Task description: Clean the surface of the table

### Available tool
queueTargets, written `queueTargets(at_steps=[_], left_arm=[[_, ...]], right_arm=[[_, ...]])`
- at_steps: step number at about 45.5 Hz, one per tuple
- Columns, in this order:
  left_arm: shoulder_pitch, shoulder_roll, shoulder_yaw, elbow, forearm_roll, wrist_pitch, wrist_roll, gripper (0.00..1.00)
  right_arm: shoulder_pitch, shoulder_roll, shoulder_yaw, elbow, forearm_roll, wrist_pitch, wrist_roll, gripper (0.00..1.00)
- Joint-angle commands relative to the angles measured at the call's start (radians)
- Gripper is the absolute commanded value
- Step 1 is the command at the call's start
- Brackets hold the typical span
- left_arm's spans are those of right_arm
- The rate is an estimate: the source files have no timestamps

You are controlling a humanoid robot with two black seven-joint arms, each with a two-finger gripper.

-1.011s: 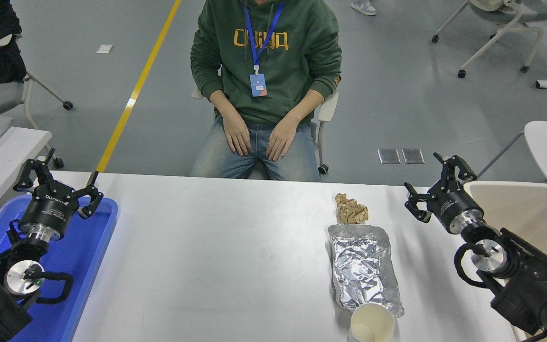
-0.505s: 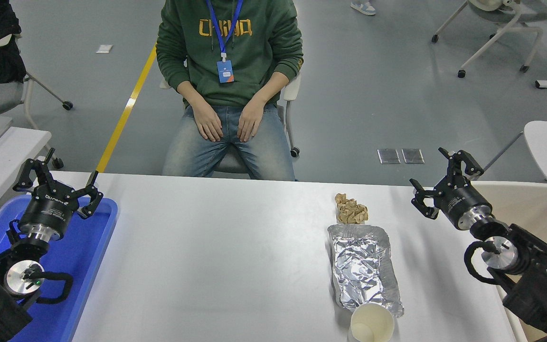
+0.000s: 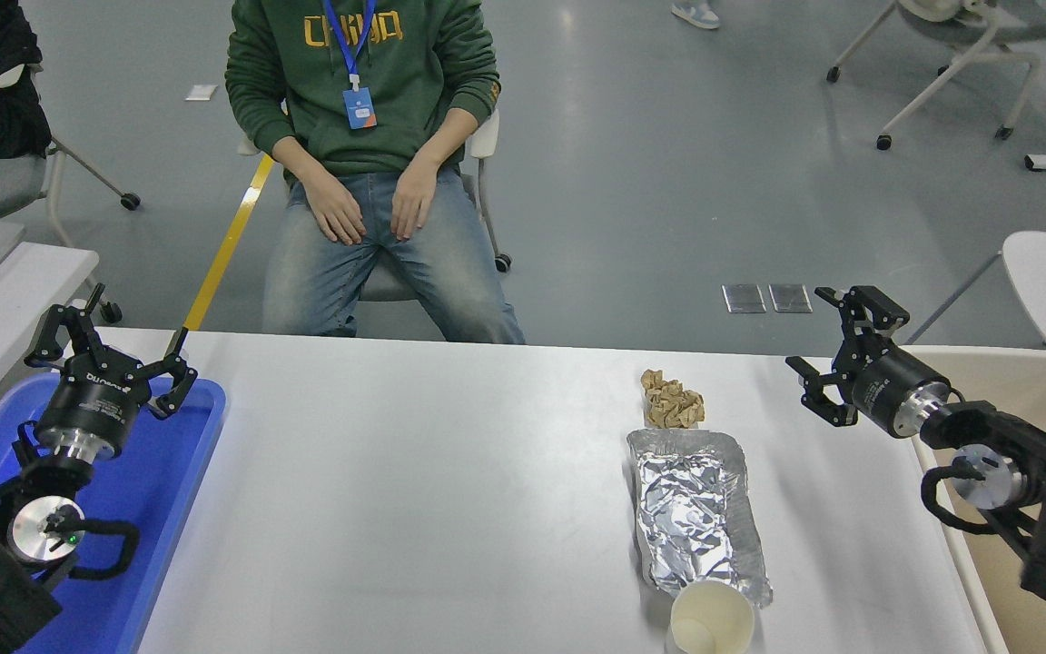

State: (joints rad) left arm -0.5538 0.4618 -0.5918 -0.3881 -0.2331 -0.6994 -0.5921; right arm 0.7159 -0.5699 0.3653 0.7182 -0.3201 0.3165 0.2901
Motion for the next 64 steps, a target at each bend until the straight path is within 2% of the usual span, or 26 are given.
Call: queueTargets(at_steps=[1, 7, 17, 34, 42, 53, 64], left_arm=[[0.000, 0.000, 0.000, 0.000, 0.000, 0.000, 0.000, 1.00], [0.000, 0.000, 0.000, 0.000, 0.000, 0.000, 0.000, 1.00], [0.000, 0.000, 0.000, 0.000, 0.000, 0.000, 0.000, 1.00], [0.000, -0.002, 0.000, 0.000, 0.000, 0.000, 0.000, 1.00], [0.000, 0.000, 0.000, 0.000, 0.000, 0.000, 0.000, 1.00], [0.000, 0.000, 0.000, 0.000, 0.000, 0.000, 0.000, 1.00], [0.000, 0.000, 0.000, 0.000, 0.000, 0.000, 0.000, 1.00]], right_arm=[[-0.027, -0.159, -0.058, 0.179, -0.247, -0.004, 0.007, 1.00], [-0.056, -0.267, -0.057, 0.315, -0.430, -0.005, 0.011, 1.00], [-0.090, -0.439, -0.060, 0.590, -0.626, -0.005, 0.009, 1.00], [-0.119, -0.577, -0.086, 0.825, -0.898, -0.005, 0.009, 1.00], [-0.121, -0.602, -0.157, 0.888, -1.010, -0.017, 0.007, 1.00], [-0.128, -0.571, -0.270, 0.906, -1.071, -0.086, -0.009, 1.00], [-0.128, -0.530, -0.276, 0.900, -1.025, -0.099, -0.158, 1.00]])
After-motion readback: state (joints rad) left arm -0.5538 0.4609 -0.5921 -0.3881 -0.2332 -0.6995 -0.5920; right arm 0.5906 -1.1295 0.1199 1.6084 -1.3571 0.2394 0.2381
